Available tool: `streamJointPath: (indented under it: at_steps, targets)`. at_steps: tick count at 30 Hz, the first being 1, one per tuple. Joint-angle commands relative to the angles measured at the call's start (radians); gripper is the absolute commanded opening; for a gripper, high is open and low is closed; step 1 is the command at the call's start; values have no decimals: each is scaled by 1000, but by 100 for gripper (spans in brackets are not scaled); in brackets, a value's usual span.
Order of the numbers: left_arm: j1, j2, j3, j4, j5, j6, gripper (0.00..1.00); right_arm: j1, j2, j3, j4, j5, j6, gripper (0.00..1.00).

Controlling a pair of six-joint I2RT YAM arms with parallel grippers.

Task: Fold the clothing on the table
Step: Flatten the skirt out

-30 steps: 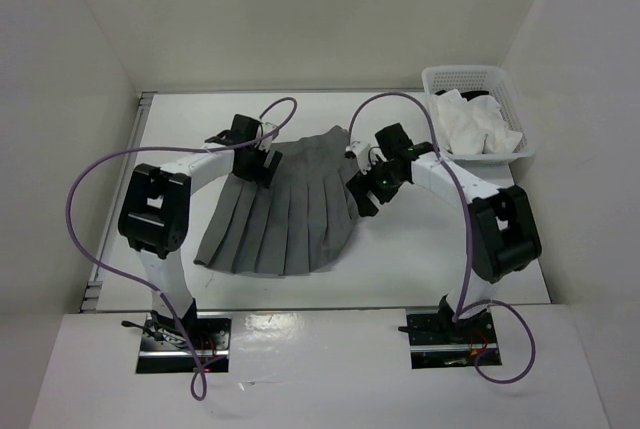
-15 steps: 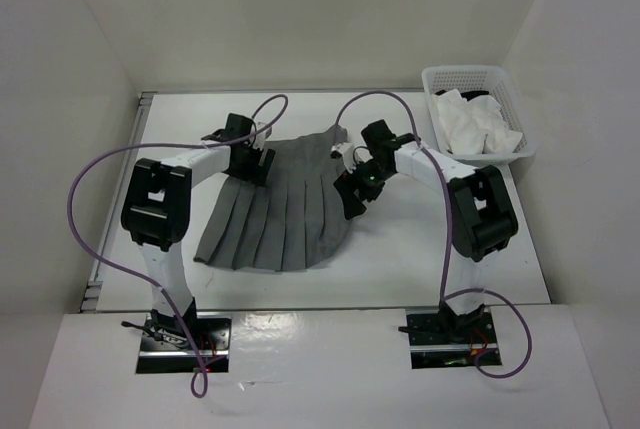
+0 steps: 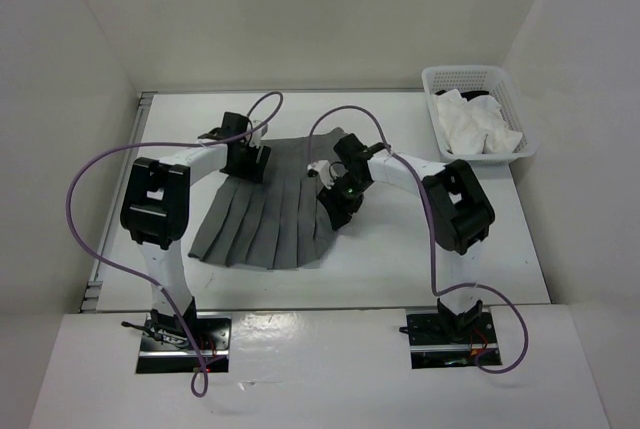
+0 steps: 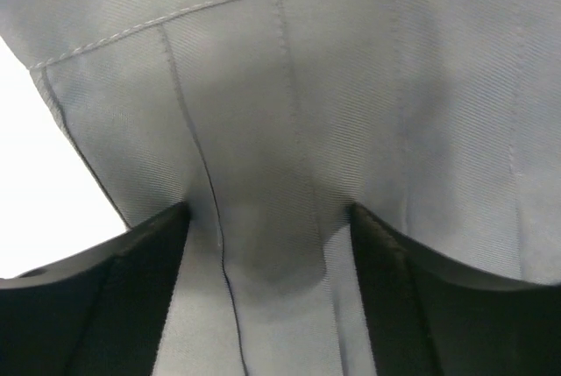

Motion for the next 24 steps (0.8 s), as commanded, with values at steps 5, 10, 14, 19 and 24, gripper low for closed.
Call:
streamJointPath:
  at_steps: [5,10,14,19,24]
  targets:
    - [33,24,9,-35,42,-6,96,21,-36,26,21,183,46,0]
    - [33,24,18,-44,52,-6,96,21,-212,179,-92,416,46,0]
    - [33,24,18,-53,52,-6,96,59,-275,370,-210,590,46,0]
    - [33,24,18,-53,61,-6,96,208,-352,436,-249,613,57,60]
    - [33,15,18,-62,70,-6,96,257,-465,144,-76,744,57,99]
